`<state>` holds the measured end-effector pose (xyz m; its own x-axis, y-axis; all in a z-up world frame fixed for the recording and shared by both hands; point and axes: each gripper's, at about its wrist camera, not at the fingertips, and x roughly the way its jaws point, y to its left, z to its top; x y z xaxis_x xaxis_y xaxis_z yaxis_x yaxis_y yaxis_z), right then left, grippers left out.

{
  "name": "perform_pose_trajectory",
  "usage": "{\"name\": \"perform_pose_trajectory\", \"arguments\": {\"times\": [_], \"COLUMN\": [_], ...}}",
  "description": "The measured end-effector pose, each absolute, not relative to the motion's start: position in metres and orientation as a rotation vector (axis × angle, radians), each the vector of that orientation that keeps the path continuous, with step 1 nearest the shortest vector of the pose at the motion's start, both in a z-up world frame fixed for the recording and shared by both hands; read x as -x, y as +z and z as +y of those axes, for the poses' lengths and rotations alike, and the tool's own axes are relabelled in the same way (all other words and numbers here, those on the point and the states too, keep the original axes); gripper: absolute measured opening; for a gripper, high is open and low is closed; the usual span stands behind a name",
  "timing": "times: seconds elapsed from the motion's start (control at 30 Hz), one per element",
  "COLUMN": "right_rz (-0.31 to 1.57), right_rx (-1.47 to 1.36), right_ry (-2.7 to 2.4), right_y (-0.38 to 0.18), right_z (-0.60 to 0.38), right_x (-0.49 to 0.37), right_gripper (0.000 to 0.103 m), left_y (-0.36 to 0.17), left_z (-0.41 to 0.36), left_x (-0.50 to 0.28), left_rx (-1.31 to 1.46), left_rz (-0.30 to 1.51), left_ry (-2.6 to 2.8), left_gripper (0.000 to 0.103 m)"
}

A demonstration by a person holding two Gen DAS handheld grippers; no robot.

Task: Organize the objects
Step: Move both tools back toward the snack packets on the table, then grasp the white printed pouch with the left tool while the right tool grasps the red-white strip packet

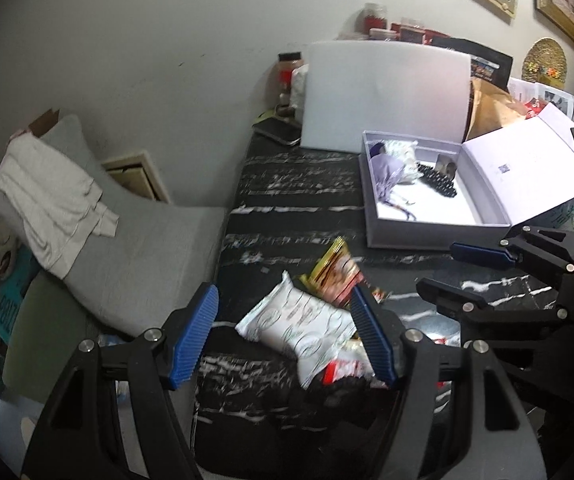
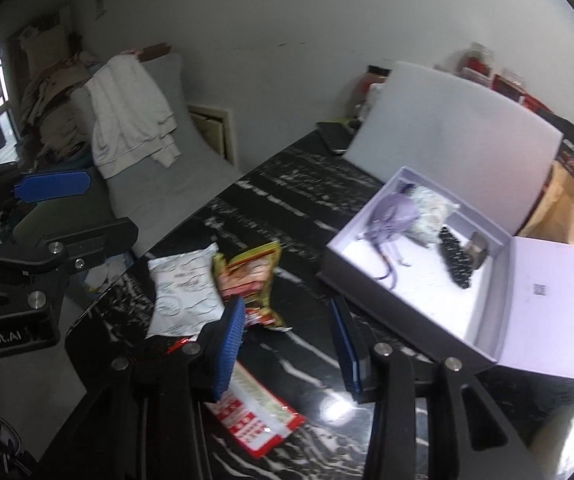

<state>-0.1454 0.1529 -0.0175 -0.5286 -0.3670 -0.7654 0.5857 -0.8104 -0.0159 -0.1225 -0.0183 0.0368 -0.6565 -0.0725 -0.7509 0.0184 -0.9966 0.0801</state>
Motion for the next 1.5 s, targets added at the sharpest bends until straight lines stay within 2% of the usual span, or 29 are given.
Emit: {"name": "perform_pose_trajectory", "arguments": {"times": [0.4, 0.63, 0.77, 1.27, 1.4, 1.5], "right_rz": [0.397, 0.412, 0.408, 0.421, 0.428, 0.435], "right_rx": [-1.128, -1.173, -1.193, -1.245, -1.254, -1.267], "right_ry": [-2.234, -2.185, -2.153, -2.046, -2.034, -2.022], "right_y": [-0.052, -0.074, -0.082, -0.105, -0.109, -0.112], "right_z": [0.129, 0.129, 0.133, 0.136, 0.139, 0.141], "right_x": [0.131, 0.126, 0.127, 0.126, 0.13, 0.134], "right_gripper": [0.043, 0.043, 0.051, 0.054, 0.06, 0.062], "left_y": [-0.011, -0.035, -0.044, -0.081, -0.083, -0.089], "left_z": [-0.046, -0.049, -0.042, -0.033, -0.032, -0.036], "left_x": [0.106, 0.111, 0.121, 0.168, 0.172, 0.177], "left_rx": [-1.402, -1.451, -1.479, -1.659, -1.659, -1.703], "left_rz": [0.032, 0.056, 0.021, -0.123, -0.209, -0.205], "left_ry": [-2.731, -2.741, -2.762, -2.804, -2.844, -2.845], "left_gripper": [0.068, 0.078, 0.083, 0.087, 0.087, 0.09]}}
